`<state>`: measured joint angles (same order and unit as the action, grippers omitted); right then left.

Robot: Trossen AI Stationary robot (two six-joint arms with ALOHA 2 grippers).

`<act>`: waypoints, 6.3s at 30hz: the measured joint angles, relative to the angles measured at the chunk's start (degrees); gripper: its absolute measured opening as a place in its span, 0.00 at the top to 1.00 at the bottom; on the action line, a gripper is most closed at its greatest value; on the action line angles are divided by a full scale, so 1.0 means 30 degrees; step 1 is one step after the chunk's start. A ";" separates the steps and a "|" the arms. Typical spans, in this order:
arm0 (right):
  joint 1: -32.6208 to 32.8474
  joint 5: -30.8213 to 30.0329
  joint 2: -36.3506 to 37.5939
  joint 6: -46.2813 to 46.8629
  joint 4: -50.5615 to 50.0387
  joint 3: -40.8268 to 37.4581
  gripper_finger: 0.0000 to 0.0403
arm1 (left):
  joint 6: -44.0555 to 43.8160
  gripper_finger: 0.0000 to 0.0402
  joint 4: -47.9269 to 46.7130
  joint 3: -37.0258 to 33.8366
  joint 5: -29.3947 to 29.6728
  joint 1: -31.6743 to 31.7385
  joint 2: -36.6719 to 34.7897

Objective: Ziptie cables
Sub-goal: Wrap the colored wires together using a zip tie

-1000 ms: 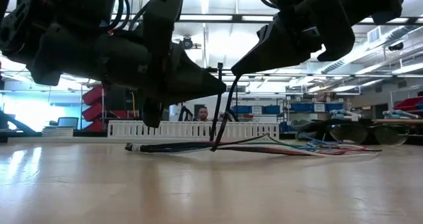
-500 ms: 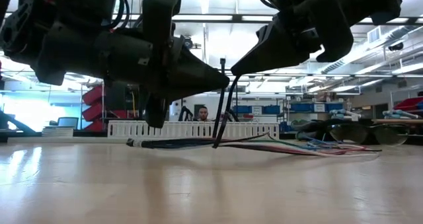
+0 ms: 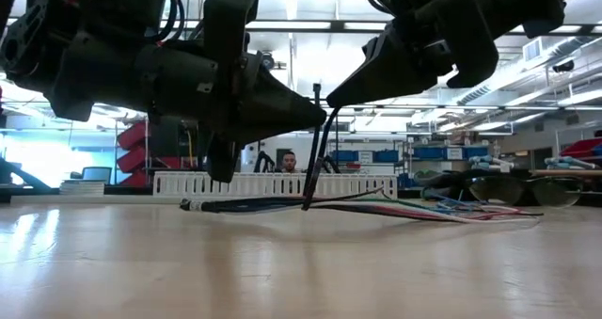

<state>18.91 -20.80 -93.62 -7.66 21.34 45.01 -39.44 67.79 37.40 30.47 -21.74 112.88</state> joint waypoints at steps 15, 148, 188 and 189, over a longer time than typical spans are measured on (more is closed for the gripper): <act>-0.0098 0.0505 -0.0007 -0.0007 0.0357 0.0000 1.00 | 0.0050 1.00 0.0007 -0.0002 0.0041 0.0000 0.0000; 0.1680 -0.2096 0.2069 0.4867 -0.3365 0.0000 0.66 | 0.9638 1.00 -0.1289 0.2137 0.2930 0.0935 -0.0029; 0.1357 -0.2040 0.2040 0.4035 0.0196 0.0000 0.67 | 1.0578 1.00 0.0590 0.2137 0.2151 0.1019 -0.0029; 0.1278 -0.2034 0.2040 0.4055 0.0547 0.0000 0.67 | 1.0578 1.00 0.0590 0.2137 0.2158 0.1040 -0.0029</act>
<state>22.74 -26.90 -87.50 4.50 22.98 45.01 -7.70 69.56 43.81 36.95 -18.62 112.79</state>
